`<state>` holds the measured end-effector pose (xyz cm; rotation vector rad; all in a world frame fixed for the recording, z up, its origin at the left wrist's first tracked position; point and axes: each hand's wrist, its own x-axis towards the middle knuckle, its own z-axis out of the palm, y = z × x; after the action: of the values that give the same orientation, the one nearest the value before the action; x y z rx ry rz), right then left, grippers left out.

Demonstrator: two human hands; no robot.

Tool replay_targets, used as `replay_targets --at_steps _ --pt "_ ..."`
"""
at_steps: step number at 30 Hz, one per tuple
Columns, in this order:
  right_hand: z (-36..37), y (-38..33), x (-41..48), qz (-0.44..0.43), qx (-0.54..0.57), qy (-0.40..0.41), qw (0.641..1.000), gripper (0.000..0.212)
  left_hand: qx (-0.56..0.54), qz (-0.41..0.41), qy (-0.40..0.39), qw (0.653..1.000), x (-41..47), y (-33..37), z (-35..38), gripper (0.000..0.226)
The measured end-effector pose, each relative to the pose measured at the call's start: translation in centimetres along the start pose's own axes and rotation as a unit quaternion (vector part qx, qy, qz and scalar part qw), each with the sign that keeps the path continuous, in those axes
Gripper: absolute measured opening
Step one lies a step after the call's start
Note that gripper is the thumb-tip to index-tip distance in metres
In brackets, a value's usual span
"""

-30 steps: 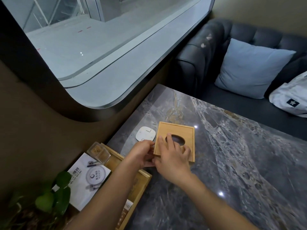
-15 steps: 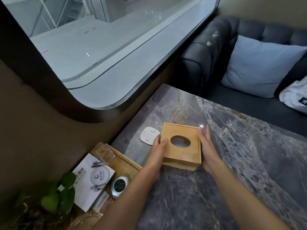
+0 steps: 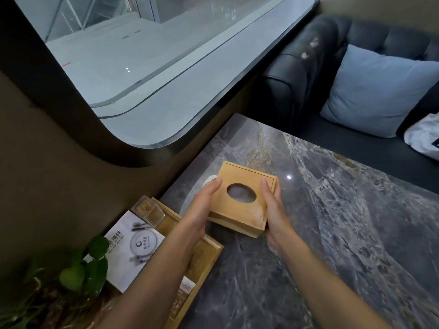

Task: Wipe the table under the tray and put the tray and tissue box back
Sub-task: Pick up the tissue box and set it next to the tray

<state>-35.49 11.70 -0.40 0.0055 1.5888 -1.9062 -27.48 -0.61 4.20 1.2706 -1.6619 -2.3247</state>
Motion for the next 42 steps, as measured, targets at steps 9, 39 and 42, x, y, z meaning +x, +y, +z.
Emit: replay_targets --at_steps 9,39,42 --pt "3.7 2.1 -0.3 0.023 -0.044 -0.046 0.998 0.099 0.017 -0.028 0.061 0.998 0.2 0.9 -4.7 0.038" --pt "4.8 2.0 0.0 -0.011 -0.308 -0.081 0.948 0.054 0.670 0.268 0.215 0.659 -0.3 -7.2 -3.3 0.055" --pt "6.1 2.2 0.7 0.005 -0.327 -0.099 0.940 0.058 0.668 0.273 0.221 0.657 0.3 -6.8 -4.4 0.054"
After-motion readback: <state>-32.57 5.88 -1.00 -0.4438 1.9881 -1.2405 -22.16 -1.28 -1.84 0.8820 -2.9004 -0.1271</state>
